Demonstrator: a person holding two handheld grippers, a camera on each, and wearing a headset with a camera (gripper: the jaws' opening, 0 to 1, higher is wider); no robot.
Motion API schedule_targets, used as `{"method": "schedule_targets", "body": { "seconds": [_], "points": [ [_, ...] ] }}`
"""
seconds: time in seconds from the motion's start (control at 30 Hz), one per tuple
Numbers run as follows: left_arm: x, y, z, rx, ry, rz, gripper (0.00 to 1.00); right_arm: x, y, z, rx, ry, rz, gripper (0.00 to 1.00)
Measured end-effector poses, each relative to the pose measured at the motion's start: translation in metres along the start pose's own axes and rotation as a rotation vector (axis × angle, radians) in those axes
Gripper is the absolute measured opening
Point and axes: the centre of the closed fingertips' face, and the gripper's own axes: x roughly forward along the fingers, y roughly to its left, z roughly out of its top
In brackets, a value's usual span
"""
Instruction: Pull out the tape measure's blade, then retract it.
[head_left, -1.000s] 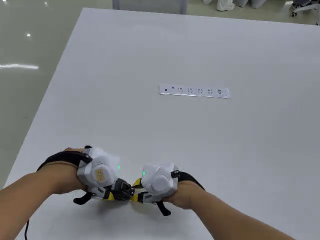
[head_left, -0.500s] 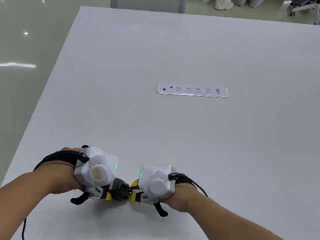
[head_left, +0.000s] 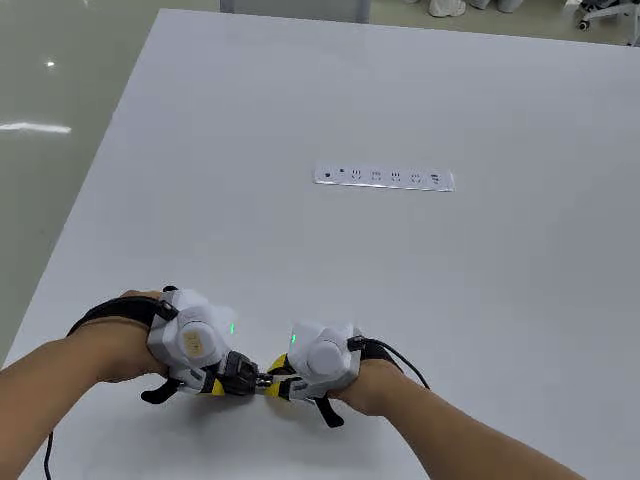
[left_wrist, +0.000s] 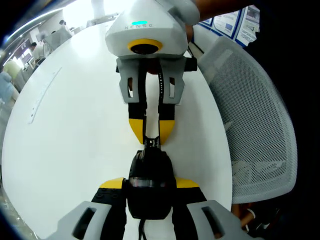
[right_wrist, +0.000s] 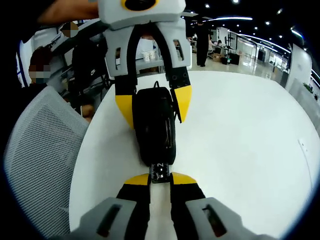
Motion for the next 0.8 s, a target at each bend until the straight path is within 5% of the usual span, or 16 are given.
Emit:
{"method": "schedule_targets", "body": {
  "seconds": [0.8],
  "points": [
    [0.000, 0.002, -0.001, -0.009, 0.008, 0.011, 0.31, 0.005, -0.005, -0.001, -0.003, 0.006, -0.019, 0.13]
  ]
}}
